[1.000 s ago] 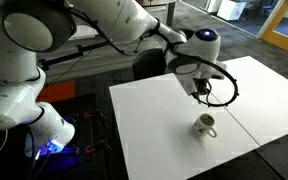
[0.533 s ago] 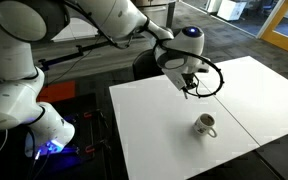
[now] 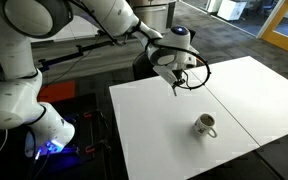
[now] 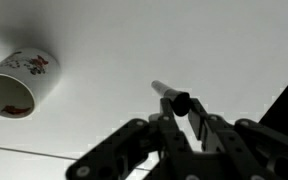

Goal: Remove the marker from the mug and place it on the table

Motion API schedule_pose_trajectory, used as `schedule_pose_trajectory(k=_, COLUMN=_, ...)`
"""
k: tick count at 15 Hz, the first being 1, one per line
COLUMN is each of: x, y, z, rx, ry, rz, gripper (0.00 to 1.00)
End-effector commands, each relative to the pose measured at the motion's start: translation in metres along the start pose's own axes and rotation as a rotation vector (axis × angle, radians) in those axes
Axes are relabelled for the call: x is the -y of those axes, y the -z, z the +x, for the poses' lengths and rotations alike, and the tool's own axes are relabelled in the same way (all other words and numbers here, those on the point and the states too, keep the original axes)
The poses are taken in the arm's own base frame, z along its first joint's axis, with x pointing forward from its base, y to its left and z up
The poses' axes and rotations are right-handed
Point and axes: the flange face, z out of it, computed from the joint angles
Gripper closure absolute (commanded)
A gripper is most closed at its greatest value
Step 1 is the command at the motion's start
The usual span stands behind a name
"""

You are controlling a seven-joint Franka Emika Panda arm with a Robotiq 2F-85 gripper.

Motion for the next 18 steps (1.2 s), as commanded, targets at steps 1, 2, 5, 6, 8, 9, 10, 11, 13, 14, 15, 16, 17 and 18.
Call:
schedule_pose_trajectory(k=1, x=0.022, y=-0.004, z=-0.006, rx=0.023, ry=0.114, rz=0.02, gripper=0.94)
schedule_pose_trajectory(k=2, x=0.026, y=-0.007, z=-0.007, rx=0.026, ry=0.144, rz=0.03, gripper=0.94)
schedule_pose_trajectory(k=5, x=0.036, y=-0.017, z=-0.01, rx=0.021, ry=0.231, rz=0.074, gripper=0.94)
schedule_pose_trajectory(k=6, x=0.037, y=-0.02, z=-0.011, rx=0.006, ry=0.256, rz=0.084, gripper=0.94)
schedule_pose_trajectory(k=8, x=0.04, y=-0.025, z=-0.014, rx=-0.016, ry=0.31, rz=0.119, gripper=0.94)
schedule_pose_trajectory(k=9, x=0.039, y=-0.028, z=-0.015, rx=-0.029, ry=0.333, rz=0.14, gripper=0.94)
schedule_pose_trajectory(k=10, x=0.038, y=-0.03, z=-0.016, rx=-0.047, ry=0.347, rz=0.159, gripper=0.94)
schedule_pose_trajectory(k=11, x=0.035, y=-0.032, z=-0.017, rx=-0.069, ry=0.357, rz=0.179, gripper=0.94)
schedule_pose_trajectory(k=13, x=0.032, y=-0.035, z=-0.019, rx=-0.106, ry=0.379, rz=0.214, gripper=0.94)
schedule_pose_trajectory(k=14, x=0.03, y=-0.037, z=-0.02, rx=-0.117, ry=0.393, rz=0.232, gripper=0.93)
schedule_pose_trajectory(k=15, x=0.028, y=-0.038, z=-0.021, rx=-0.124, ry=0.4, rz=0.247, gripper=0.52)
schedule_pose_trajectory(k=16, x=0.026, y=-0.04, z=-0.022, rx=-0.131, ry=0.402, rz=0.254, gripper=0.51)
schedule_pose_trajectory(k=17, x=0.024, y=-0.041, z=-0.023, rx=-0.134, ry=0.405, rz=0.261, gripper=0.44)
schedule_pose_trajectory(k=18, x=0.024, y=-0.042, z=-0.023, rx=-0.136, ry=0.402, rz=0.264, gripper=0.38)
